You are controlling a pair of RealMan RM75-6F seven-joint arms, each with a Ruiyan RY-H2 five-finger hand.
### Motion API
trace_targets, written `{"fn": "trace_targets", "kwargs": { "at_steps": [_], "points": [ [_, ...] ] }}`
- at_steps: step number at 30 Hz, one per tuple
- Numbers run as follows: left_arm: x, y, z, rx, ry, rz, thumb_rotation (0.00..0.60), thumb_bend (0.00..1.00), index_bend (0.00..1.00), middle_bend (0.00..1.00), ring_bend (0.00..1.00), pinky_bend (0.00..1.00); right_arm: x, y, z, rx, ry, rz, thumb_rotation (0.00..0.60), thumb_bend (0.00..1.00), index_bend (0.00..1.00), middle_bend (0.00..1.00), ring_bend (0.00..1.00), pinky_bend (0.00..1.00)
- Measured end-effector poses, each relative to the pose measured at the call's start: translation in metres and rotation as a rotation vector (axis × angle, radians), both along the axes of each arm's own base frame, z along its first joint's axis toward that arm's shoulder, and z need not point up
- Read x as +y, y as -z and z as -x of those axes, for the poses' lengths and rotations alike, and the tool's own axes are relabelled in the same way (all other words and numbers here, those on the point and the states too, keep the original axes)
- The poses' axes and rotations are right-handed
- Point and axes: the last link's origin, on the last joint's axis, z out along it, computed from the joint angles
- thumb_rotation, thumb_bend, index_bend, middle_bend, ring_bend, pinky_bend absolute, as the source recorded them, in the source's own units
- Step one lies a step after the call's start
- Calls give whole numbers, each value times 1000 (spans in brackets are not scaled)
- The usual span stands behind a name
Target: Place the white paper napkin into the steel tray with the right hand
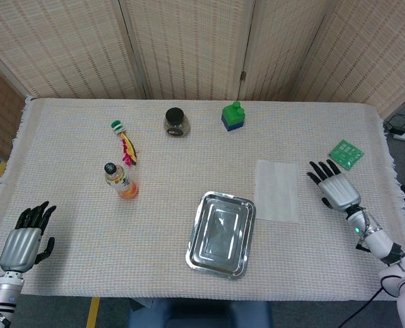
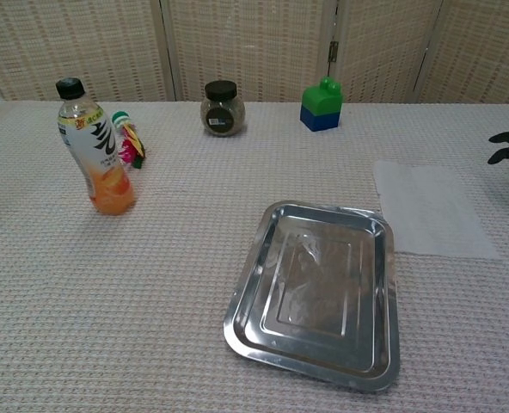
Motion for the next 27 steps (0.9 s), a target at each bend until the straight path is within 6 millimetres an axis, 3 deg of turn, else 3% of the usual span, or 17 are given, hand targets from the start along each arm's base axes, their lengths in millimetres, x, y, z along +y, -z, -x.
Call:
{"fn": "trace_targets", "kwargs": {
  "at_steps": [22, 27],
  "points": [
    [2, -3, 4, 3, -20, -12, 600, 581, 0, 0, 0, 0, -18, 39, -32, 96, -138, -97, 600, 357, 192, 0, 0, 0],
    [2, -3, 5, 7, -23, -13, 600, 582, 0, 0, 0, 0, -16, 42, -33, 120, -160, -140, 600, 357, 143, 0, 0, 0]
  ]
}}
